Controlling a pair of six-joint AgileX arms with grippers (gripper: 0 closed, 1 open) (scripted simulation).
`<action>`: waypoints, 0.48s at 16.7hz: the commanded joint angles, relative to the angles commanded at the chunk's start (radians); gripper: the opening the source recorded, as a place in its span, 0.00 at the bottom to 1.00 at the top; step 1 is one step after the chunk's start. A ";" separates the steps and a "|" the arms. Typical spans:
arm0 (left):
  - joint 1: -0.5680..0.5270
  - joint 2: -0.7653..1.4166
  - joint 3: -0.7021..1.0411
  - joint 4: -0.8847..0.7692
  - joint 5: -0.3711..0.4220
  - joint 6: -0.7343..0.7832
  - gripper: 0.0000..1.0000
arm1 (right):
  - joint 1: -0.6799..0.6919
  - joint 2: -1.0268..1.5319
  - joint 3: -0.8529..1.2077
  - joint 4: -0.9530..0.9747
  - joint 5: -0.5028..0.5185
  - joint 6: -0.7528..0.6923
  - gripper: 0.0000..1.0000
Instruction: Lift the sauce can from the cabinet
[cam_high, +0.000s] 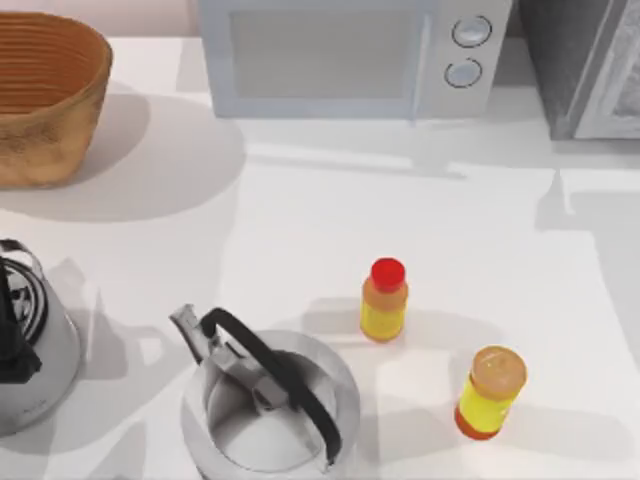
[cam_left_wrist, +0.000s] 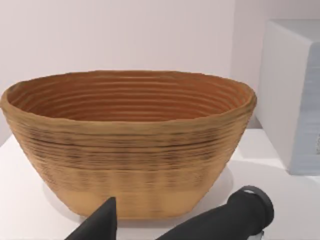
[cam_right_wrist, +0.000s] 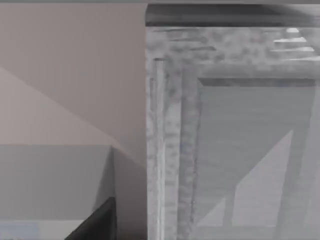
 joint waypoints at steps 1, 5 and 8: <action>0.000 0.000 0.000 0.000 0.000 0.000 1.00 | 0.009 0.072 0.093 -0.024 0.011 0.000 1.00; 0.000 0.000 0.000 0.000 0.000 0.000 1.00 | 0.042 0.321 0.429 -0.106 0.048 0.002 1.00; 0.000 0.000 0.000 0.000 0.000 0.000 1.00 | 0.061 0.452 0.614 -0.145 0.067 0.004 1.00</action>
